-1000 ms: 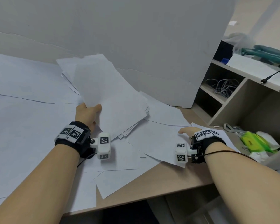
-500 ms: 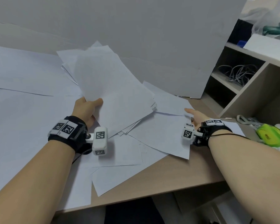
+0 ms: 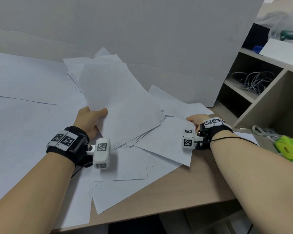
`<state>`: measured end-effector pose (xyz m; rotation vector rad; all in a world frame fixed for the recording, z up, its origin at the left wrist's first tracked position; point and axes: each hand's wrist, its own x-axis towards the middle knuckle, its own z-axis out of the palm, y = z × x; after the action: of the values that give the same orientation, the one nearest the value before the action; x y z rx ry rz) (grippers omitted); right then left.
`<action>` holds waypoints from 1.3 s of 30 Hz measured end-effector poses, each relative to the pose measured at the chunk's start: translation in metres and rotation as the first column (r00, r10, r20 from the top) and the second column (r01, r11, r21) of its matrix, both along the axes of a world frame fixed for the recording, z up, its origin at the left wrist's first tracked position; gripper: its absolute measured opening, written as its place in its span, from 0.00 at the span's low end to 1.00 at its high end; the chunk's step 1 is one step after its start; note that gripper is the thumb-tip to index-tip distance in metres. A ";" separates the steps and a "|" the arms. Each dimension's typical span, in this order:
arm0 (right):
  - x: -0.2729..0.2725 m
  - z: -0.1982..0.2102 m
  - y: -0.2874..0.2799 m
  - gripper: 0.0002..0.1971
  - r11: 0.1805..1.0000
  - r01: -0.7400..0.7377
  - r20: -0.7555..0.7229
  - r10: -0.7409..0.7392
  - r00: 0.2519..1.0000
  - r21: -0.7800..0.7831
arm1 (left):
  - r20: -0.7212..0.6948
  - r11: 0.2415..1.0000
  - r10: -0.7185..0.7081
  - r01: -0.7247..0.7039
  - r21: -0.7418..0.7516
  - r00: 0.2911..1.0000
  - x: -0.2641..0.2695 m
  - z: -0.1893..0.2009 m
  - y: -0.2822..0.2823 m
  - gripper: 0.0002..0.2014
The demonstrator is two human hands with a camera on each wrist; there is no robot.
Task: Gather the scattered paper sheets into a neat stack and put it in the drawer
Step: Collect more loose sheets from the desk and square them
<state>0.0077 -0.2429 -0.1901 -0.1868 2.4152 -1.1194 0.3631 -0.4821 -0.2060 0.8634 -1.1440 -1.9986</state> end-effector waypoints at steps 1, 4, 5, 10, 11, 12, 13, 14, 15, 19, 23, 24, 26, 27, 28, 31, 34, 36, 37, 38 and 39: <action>0.028 0.023 -0.002 0.32 1.000 0.000 -0.025 0.000 1.000 -0.018 | 0.006 1.000 0.001 -0.001 0.002 1.000 0.000 -0.001 -0.001 0.18; 0.070 0.070 0.000 0.25 0.982 -0.025 -0.217 0.066 0.974 0.190 | 0.013 1.000 -0.007 0.007 0.009 1.000 0.002 -0.002 -0.001 0.19; 0.080 0.082 0.004 0.21 0.963 0.012 -0.362 0.090 0.928 0.269 | 0.020 1.000 -0.012 0.012 0.006 1.000 0.003 -0.001 0.001 0.19; 0.125 0.144 -0.010 0.10 0.989 0.062 -0.706 0.054 0.706 0.137 | 0.097 1.000 0.014 -0.011 -0.025 0.995 -0.001 -0.003 0.000 0.15; 0.128 0.157 -0.015 0.10 0.992 0.087 -0.684 -0.123 0.719 -0.087 | 0.138 0.998 0.016 -0.008 -0.058 0.990 -0.001 -0.001 0.002 0.13; 0.132 0.168 -0.022 0.08 0.960 0.083 -0.609 -0.235 0.757 -0.268 | 0.186 0.996 0.021 -0.004 -0.089 0.982 -0.001 -0.001 0.002 0.10; 0.137 0.179 -0.028 0.03 0.893 0.050 -0.556 -0.322 0.767 -0.447 | 0.224 0.994 0.024 0.000 -0.109 0.974 -0.001 0.000 0.003 0.10; 0.142 0.188 -0.034 0.06 0.852 0.018 -0.546 -0.352 0.760 -0.524 | 0.251 0.993 0.016 0.014 -0.117 0.968 -0.001 0.000 0.003 0.11; 0.146 0.196 -0.037 0.12 0.840 -0.025 -0.555 -0.336 0.761 -0.542 | 0.244 0.993 -0.013 0.041 -0.110 0.970 0.000 0.002 0.005 0.14; 0.158 0.221 -0.044 0.23 0.711 -0.128 -0.463 -0.300 0.834 -0.692 | 0.210 0.984 -0.128 0.151 -0.096 0.969 0.005 0.009 0.009 0.17; 0.160 0.217 -0.032 0.06 0.695 -0.095 -0.337 -0.220 0.916 -0.713 | 0.193 0.973 -0.203 0.220 -0.069 0.960 0.018 0.015 0.009 0.12; 0.161 0.212 -0.026 0.04 0.681 -0.082 -0.287 -0.194 0.938 -0.728 | 0.193 0.974 -0.203 0.218 -0.057 0.960 0.021 0.015 0.007 0.11; 0.156 0.196 -0.017 0.06 0.693 -0.046 -0.223 -0.167 0.961 -0.720 | 0.193 0.970 -0.233 0.242 -0.025 0.953 0.028 0.019 0.005 0.08; 0.150 0.185 -0.015 0.07 0.720 -0.035 -0.221 -0.166 0.961 -0.693 | 0.191 0.965 -0.257 0.264 -0.012 0.947 0.031 0.021 0.004 0.08; 0.141 0.173 -0.017 0.08 0.753 -0.031 -0.234 -0.166 0.958 -0.657 | 0.187 0.962 -0.268 0.273 -0.003 0.945 0.032 0.022 0.003 0.09; 0.120 0.131 -0.029 0.16 0.832 -0.014 -0.248 -0.149 0.957 -0.555 | 0.166 0.950 -0.309 0.310 0.020 0.936 0.039 0.026 0.001 0.11; 0.112 0.094 -0.042 0.20 0.893 0.015 -0.221 -0.127 0.967 -0.450 | 0.164 0.943 -0.333 0.328 0.053 0.929 0.043 0.031 0.000 0.14; 0.116 0.077 -0.047 0.19 0.893 0.070 -0.159 -0.155 0.975 -0.445 | 0.171 0.953 -0.302 0.294 0.070 0.938 0.047 0.033 0.001 0.15; 0.119 0.071 -0.049 0.18 0.882 0.106 -0.132 -0.186 0.974 -0.460 | 0.167 0.954 -0.297 0.285 0.092 0.940 0.047 0.032 0.003 0.16; 0.119 0.063 -0.052 0.15 0.865 0.152 -0.091 -0.221 0.971 -0.478 | 0.159 0.958 -0.278 0.261 0.121 0.947 0.047 0.030 0.005 0.17; 0.120 0.057 -0.056 0.13 0.849 0.207 -0.037 -0.257 0.966 -0.486 | 0.155 0.961 -0.253 0.231 0.150 0.955 0.047 0.027 0.008 0.18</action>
<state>0.1274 -0.2986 -0.1328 -0.1098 2.2403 -1.8570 0.4097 -0.4745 -0.1786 1.0219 -1.2804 -2.2543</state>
